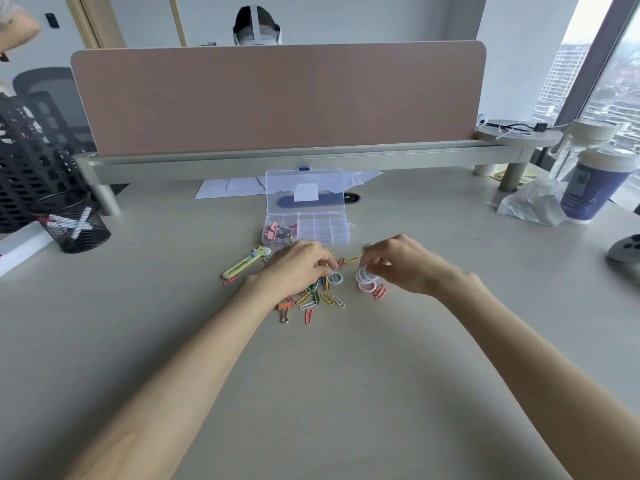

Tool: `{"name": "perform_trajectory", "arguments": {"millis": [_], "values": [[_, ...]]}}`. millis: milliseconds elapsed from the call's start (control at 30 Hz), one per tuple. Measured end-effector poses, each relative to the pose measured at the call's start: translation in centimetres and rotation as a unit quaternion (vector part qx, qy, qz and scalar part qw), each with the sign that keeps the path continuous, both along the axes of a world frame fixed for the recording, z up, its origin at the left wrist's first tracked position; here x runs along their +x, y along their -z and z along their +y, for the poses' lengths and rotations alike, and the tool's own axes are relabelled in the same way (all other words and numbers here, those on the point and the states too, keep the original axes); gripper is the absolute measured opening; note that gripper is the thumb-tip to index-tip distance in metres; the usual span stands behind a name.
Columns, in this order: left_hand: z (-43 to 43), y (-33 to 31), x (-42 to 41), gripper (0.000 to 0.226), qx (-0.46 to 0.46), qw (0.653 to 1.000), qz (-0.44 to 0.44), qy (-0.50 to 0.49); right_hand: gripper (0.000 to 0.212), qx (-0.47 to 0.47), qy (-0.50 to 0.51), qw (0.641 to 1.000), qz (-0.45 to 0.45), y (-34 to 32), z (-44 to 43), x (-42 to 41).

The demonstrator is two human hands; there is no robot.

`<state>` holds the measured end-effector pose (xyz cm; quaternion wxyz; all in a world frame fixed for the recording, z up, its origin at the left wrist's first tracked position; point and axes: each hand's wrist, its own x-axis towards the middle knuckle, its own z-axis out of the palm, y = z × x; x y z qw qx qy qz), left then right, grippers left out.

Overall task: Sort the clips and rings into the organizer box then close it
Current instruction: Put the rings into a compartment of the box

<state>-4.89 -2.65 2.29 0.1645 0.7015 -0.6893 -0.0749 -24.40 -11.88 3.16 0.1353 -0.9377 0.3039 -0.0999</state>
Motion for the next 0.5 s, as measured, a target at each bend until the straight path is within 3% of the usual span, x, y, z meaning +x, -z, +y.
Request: {"name": "perform_trajectory", "arguments": {"millis": [200,500], "values": [[-0.4,0.2,-0.2,0.011,-0.002,1.000,-0.009,-0.015,0.011,-0.018,-0.003,0.997,0.080,-1.1,0.8,0.2],[-0.6,0.0,0.0,0.011,0.012,0.999,0.020,-0.043,0.013,-0.056,-0.008,0.992,0.111,-1.0,0.6,0.9]]}}
